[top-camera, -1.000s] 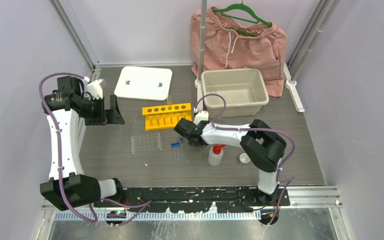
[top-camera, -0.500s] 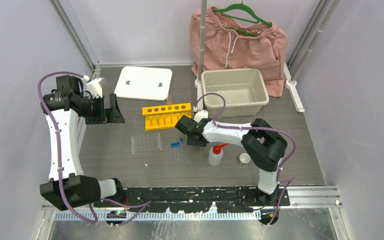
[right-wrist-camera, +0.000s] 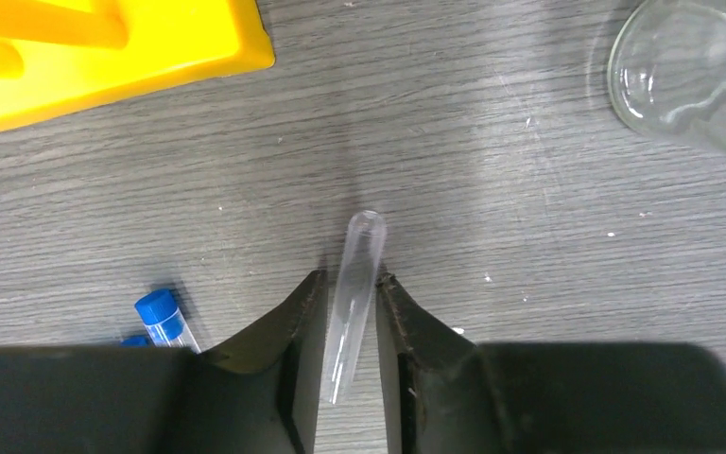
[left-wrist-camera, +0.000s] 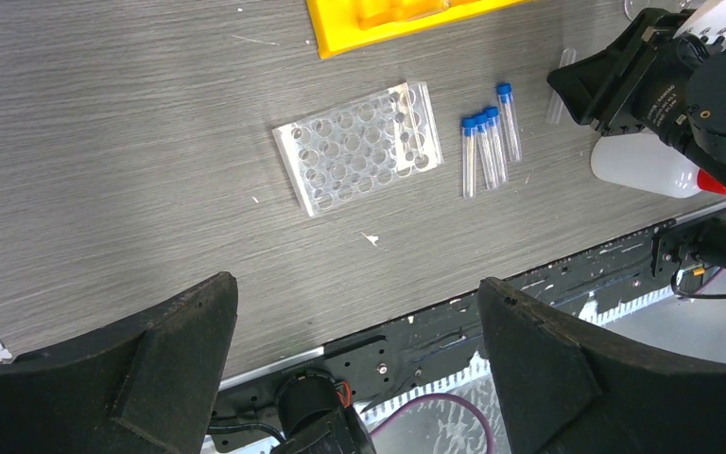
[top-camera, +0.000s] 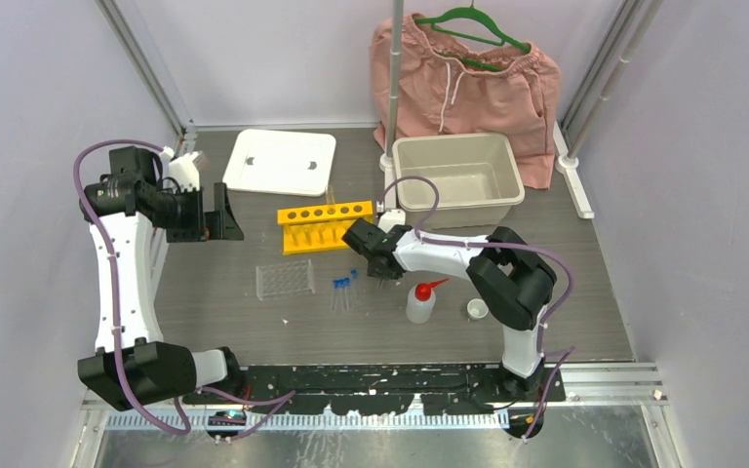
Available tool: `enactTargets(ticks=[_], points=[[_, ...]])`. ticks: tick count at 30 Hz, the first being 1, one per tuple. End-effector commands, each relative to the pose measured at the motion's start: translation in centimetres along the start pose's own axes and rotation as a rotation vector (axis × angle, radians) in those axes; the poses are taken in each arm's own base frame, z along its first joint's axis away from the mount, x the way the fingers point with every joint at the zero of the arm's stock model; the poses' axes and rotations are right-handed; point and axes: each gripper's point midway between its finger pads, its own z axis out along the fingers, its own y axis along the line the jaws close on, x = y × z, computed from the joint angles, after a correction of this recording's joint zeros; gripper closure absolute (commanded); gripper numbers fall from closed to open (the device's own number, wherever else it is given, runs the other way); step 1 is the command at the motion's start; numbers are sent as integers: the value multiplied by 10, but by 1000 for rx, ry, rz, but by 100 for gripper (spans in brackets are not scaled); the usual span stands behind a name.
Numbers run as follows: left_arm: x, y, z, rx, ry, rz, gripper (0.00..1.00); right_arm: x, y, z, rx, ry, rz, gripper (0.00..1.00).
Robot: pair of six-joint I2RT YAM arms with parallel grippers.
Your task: Organize the chemistry lab equipment
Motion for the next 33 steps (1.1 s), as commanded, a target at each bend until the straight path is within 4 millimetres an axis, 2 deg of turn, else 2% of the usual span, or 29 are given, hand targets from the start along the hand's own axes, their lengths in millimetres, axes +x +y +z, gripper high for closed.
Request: enactTargets(ticks=[1,5,7,11,15,20,24,29,33], points=[[-10,-8,-10,23,-48,25,2,-13,7,-2,-4,-47,-3,73],[-10,-11,-10,42,-47,24,4,-16,13,-8,-28,-53,-3,84],[-9,-15,-10,59,-48,26,5,-24,19,-20,-61,-82,-6,89],[-6,-25,-13,114,-50,43,8,-49,41,-69,-212,-151,14,95],[-2,-37,-17,171,-56,69,11,-80,59,-133,-436,-239,86,99],[-1,-55,-21,265,-79,86,18,-103,85,-209,-742,-337,113,99],[-2,-76,-28,371,-98,90,22,-113,115,-266,-986,-377,119,99],[-6,-106,-41,515,-137,101,26,-123,153,-315,-1189,-383,146,99],[-6,-128,-52,617,-165,106,29,-128,177,-338,-1249,-401,139,99]])
